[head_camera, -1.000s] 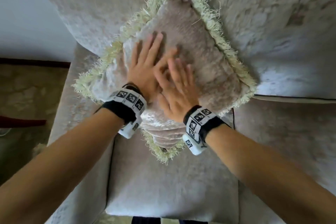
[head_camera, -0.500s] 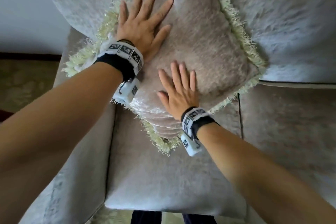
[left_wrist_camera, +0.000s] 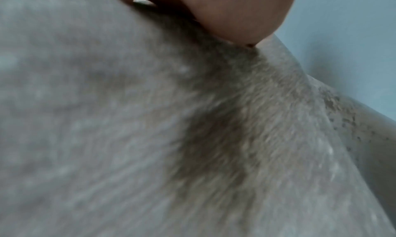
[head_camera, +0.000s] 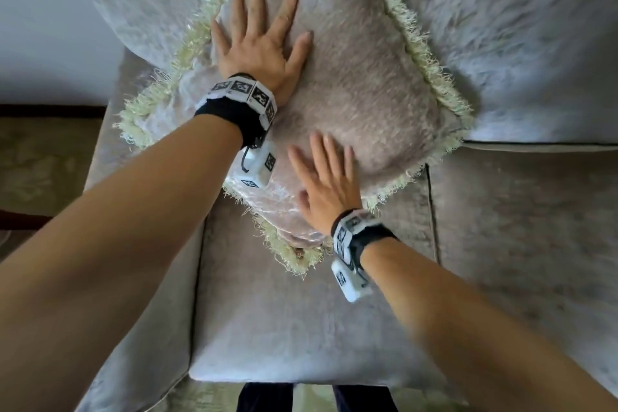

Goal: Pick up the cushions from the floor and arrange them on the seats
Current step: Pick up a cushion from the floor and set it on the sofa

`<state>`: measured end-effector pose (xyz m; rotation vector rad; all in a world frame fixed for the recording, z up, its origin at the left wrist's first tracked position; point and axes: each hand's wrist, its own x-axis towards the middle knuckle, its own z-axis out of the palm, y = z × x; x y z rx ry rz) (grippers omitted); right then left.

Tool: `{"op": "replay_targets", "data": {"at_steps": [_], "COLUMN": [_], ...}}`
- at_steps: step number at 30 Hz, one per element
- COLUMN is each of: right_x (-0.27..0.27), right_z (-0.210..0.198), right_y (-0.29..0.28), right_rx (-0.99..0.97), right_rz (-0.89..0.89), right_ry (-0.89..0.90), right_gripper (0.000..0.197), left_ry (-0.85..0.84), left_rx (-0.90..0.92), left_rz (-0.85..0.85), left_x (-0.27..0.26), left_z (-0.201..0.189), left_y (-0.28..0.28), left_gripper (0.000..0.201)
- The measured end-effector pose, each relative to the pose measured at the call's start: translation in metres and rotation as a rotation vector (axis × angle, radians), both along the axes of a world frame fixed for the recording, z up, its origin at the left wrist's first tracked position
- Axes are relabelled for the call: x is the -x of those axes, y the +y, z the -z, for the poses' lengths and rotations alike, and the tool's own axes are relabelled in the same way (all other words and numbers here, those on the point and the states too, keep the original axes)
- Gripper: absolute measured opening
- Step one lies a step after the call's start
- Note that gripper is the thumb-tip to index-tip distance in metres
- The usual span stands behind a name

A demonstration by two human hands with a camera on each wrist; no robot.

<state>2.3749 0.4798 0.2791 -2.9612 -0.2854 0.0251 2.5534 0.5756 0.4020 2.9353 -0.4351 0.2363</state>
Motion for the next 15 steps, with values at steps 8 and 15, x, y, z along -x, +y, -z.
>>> {"op": "replay_targets", "data": {"at_steps": [8, 15], "right_x": [0.067, -0.035], "right_z": [0.007, -0.026], "right_y": [-0.028, -0.106], "right_rx": [-0.221, 0.093], "right_rz": [-0.132, 0.151], "right_ry": [0.231, -0.026], "right_gripper": [0.015, 0.088], "left_ry": [-0.009, 0.038], "left_rx": [0.196, -0.127], "left_rz": [0.000, 0.044], "left_x": [0.024, 0.073], "left_z": [-0.001, 0.064], "left_y": [0.002, 0.068], "left_gripper": [0.067, 0.072]}}
